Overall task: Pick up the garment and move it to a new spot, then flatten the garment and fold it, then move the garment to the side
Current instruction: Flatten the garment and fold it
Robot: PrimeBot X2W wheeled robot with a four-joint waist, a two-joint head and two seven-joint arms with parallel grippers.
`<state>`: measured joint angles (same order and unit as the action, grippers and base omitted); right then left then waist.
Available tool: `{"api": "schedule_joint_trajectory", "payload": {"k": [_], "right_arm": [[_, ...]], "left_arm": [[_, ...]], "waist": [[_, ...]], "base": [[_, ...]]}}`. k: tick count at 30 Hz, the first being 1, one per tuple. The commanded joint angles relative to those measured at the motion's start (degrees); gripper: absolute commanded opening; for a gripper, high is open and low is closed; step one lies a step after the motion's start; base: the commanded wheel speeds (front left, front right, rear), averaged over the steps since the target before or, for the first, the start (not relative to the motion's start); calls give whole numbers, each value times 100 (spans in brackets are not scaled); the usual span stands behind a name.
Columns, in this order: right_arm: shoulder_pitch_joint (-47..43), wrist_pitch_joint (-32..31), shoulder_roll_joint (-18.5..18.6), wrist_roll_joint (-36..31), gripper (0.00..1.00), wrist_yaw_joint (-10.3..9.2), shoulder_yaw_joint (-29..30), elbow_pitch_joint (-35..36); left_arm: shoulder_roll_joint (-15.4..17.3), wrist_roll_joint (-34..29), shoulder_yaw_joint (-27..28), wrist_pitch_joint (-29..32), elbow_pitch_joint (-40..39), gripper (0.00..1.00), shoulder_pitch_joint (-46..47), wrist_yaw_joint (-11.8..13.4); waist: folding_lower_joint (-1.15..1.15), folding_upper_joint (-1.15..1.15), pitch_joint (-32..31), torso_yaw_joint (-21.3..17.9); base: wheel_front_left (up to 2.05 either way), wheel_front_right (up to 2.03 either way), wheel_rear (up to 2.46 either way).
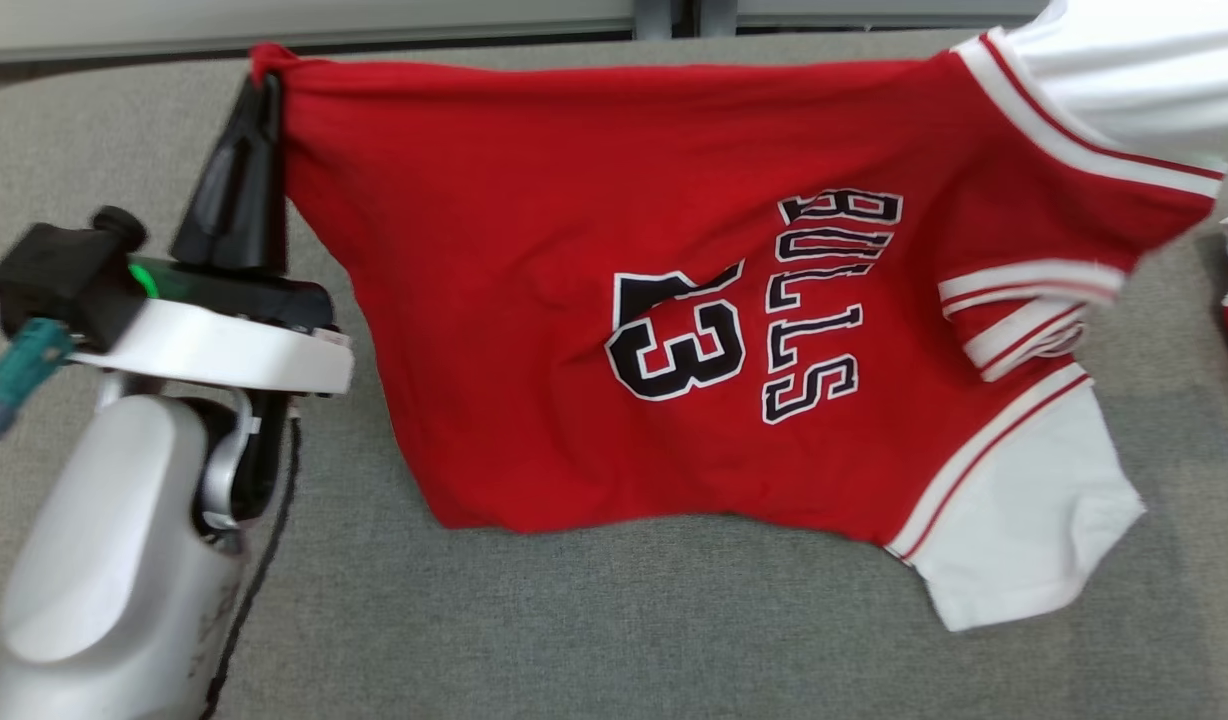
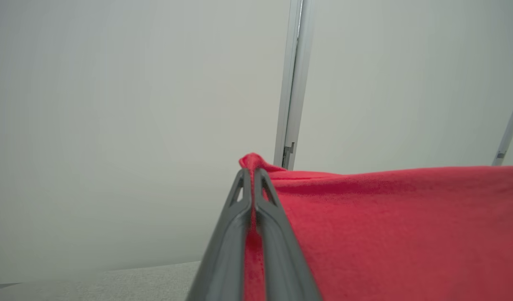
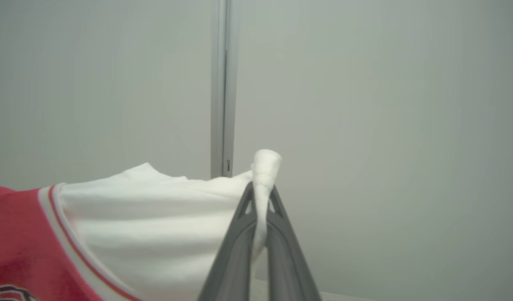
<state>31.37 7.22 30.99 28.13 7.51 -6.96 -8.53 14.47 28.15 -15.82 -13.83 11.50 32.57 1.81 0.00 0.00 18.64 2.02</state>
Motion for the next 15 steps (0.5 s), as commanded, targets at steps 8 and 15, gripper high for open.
{"api": "schedule_joint_trajectory", "payload": {"k": [8,15], "right_arm": [[-167,-528,-303,-556,0,-6,884,1571],[98,-1165,-613,-822,0,-6,1313,2320]], "left_arm": [[554,-70,407,674,-2058,0,-396,544],[816,-90,550,1203,-3021,0,-239,736]], "waist": [[0,0,-620,-225],[0,0,-868,-266]], "base": [[0,0,0],[0,0,0]]}}
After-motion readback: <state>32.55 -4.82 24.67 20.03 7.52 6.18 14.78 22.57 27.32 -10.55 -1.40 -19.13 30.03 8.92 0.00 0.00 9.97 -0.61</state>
